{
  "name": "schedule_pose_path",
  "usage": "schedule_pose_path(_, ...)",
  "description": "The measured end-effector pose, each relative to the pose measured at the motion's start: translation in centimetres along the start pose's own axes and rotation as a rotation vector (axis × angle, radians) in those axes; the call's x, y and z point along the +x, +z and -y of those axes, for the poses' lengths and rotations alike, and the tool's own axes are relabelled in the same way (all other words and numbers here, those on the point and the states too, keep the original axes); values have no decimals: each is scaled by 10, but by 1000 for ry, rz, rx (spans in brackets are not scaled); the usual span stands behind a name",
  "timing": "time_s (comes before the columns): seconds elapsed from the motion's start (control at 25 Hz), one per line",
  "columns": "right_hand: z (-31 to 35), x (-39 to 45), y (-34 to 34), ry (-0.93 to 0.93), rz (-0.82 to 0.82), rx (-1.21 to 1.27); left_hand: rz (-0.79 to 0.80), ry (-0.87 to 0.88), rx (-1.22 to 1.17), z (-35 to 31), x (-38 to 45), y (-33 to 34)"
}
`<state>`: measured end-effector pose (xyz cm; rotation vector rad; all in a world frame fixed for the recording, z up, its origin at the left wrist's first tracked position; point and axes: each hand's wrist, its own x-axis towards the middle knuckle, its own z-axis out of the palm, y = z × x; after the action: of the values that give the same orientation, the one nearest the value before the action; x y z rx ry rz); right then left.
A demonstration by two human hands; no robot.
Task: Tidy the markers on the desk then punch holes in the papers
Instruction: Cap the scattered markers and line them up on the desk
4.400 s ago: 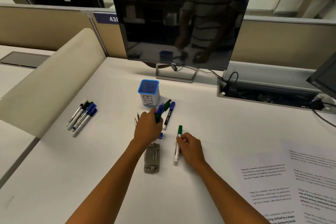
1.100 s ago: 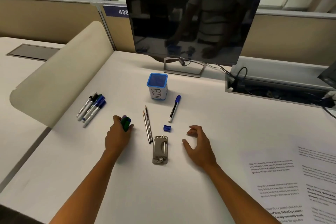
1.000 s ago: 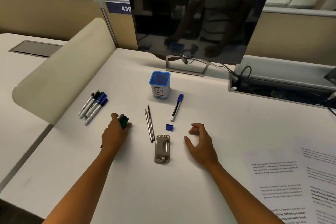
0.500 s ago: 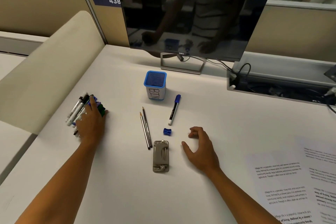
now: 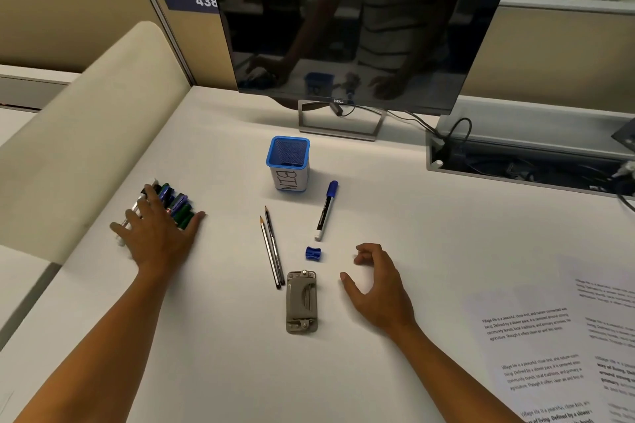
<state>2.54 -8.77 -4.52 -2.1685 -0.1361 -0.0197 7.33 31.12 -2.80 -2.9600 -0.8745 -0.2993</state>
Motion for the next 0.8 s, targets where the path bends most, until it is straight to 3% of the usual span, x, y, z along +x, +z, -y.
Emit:
schedule_pose_path(0.4,1,-1,0,-6,5,-3,84,-72,8,2,2,1)
schedule_pose_path(0.8,1,-1,-2,-13,15,-8,80,22,78,2,-9,-6)
